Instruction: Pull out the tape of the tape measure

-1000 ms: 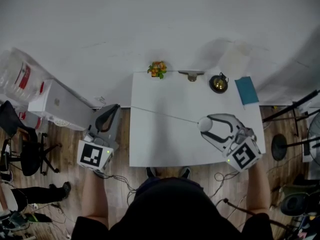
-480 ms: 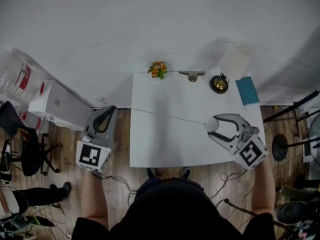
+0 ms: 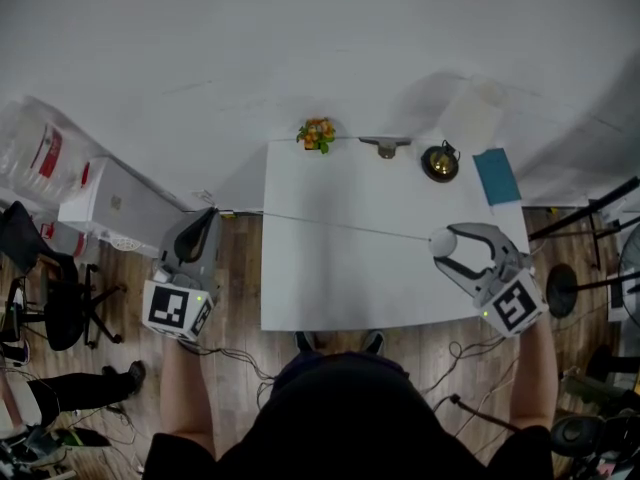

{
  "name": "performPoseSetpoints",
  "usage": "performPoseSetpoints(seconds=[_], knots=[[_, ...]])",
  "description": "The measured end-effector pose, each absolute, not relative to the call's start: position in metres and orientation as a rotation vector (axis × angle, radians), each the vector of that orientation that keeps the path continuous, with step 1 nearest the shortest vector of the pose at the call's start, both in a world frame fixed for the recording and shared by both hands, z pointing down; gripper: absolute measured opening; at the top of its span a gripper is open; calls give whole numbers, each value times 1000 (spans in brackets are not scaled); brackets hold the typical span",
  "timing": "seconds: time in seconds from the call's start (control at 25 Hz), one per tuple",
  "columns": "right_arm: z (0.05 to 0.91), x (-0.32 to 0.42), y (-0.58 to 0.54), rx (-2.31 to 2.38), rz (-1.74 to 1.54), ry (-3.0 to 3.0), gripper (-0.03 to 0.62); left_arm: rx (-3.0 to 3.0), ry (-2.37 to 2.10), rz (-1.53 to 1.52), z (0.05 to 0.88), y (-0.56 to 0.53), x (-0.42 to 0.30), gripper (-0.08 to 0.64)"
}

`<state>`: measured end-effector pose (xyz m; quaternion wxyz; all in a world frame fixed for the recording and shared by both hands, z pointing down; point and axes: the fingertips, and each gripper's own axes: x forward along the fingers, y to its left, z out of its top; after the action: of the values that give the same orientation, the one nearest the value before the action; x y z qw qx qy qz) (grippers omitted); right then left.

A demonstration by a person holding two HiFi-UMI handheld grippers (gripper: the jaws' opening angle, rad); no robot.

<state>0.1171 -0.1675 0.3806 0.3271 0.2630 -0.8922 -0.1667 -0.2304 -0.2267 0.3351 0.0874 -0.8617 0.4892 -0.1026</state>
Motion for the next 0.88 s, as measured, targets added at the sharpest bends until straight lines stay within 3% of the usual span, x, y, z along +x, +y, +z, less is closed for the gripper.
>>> performPoseSetpoints(seconds=[0.2,0.88], knots=[[355,119,-171,795,-747,-2208,219,-2367,1397,-397,327,-210,-233,9],[370,133,-166,807,-738,-2160,219,-2428,1443,-474,371,-199,-224,9]])
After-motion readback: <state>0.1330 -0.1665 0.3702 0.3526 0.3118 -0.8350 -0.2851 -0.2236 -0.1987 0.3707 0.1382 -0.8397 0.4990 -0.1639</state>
